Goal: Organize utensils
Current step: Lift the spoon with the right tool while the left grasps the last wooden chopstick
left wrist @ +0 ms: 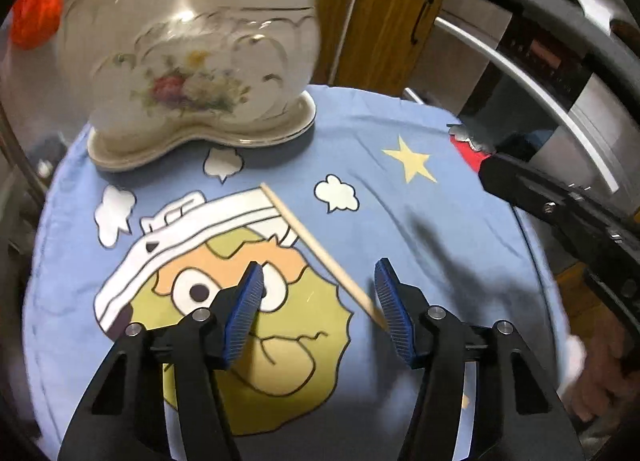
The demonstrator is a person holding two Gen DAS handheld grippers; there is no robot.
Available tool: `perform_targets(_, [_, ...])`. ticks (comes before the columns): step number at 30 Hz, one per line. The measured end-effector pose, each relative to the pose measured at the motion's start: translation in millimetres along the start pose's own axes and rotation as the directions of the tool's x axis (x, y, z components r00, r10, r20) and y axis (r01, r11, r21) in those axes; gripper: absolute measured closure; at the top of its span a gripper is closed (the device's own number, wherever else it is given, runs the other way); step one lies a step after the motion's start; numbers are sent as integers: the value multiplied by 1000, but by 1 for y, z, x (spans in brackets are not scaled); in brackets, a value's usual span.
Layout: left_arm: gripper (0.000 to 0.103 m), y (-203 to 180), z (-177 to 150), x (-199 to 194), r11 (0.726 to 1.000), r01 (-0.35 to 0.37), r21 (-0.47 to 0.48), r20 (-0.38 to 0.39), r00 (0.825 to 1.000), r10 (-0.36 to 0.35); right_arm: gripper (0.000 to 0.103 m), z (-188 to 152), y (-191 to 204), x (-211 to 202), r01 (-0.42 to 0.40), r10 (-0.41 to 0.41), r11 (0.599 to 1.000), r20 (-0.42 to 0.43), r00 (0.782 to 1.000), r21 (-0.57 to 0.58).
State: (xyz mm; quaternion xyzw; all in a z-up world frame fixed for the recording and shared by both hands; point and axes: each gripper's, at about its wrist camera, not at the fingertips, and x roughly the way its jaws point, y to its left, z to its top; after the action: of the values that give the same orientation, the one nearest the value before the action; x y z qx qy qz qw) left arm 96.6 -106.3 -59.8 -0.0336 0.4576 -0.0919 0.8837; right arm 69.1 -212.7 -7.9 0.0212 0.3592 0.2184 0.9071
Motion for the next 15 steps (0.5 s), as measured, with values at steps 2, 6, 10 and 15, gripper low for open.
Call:
perform_targets(2, [52,-10,-1,4,999,-38,38,-3,999,38,100,-2,0,1,-5,5,1000,6,1000,3])
perform_targets(6, [64,-21,-5,8,985,-107,137,14,994,106,100,-6,-3,-3,-16,16,1000,19,1000,0])
perform_targets(10, [82,-8,-1,5,985,-74,155,-3,997,75,100,-8,-5,-5,-24,24,1000,24,999,7])
perform_targets(15, [88,13,8,3,986,43,159,-72,997,-32,100,-7,-7,-7,-34,33,999,40,999,19])
